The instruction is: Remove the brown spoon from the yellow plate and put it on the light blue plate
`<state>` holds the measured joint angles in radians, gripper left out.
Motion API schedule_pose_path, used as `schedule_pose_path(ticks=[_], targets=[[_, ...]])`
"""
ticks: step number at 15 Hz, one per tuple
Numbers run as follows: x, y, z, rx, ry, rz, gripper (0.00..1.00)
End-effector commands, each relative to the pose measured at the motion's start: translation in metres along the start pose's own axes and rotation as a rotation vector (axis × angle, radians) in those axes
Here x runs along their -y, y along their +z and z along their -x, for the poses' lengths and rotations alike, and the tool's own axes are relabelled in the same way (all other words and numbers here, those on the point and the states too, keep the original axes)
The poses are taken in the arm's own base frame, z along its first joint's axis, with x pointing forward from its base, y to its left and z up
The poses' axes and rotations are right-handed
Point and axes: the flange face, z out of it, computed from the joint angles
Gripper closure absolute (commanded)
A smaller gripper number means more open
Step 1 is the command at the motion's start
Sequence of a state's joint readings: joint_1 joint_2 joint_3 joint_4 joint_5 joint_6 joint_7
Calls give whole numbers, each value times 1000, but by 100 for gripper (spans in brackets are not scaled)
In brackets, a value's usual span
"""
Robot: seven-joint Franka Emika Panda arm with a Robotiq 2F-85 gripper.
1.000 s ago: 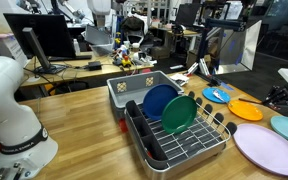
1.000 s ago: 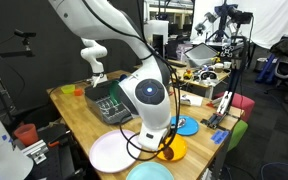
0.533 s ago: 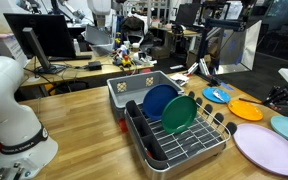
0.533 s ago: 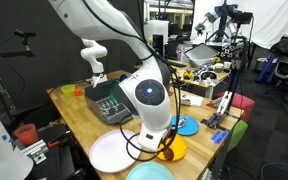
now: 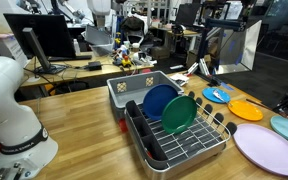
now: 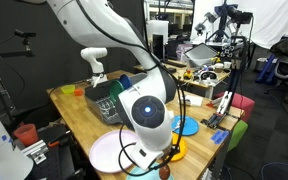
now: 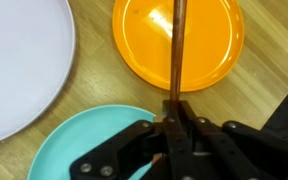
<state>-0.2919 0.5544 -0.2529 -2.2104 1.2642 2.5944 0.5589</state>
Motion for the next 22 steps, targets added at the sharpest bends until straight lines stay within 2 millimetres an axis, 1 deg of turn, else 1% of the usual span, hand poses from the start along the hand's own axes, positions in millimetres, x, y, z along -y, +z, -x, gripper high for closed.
schedule_pose_path(ticks=[1,3,4,5,12,13,17,22], targets=[[0,6,-18,58,125,40,98],[0,9,-24,101,164,62,98],[-5,8,-20,48,125,51,98],[-5,8,-21,52,130,53,90],[-5,10,-18,51,124,55,90],[-5,10,-18,51,124,55,98],[-3,7,-30,52,152,45,98],[-6,7,-53,33,194,42,98]])
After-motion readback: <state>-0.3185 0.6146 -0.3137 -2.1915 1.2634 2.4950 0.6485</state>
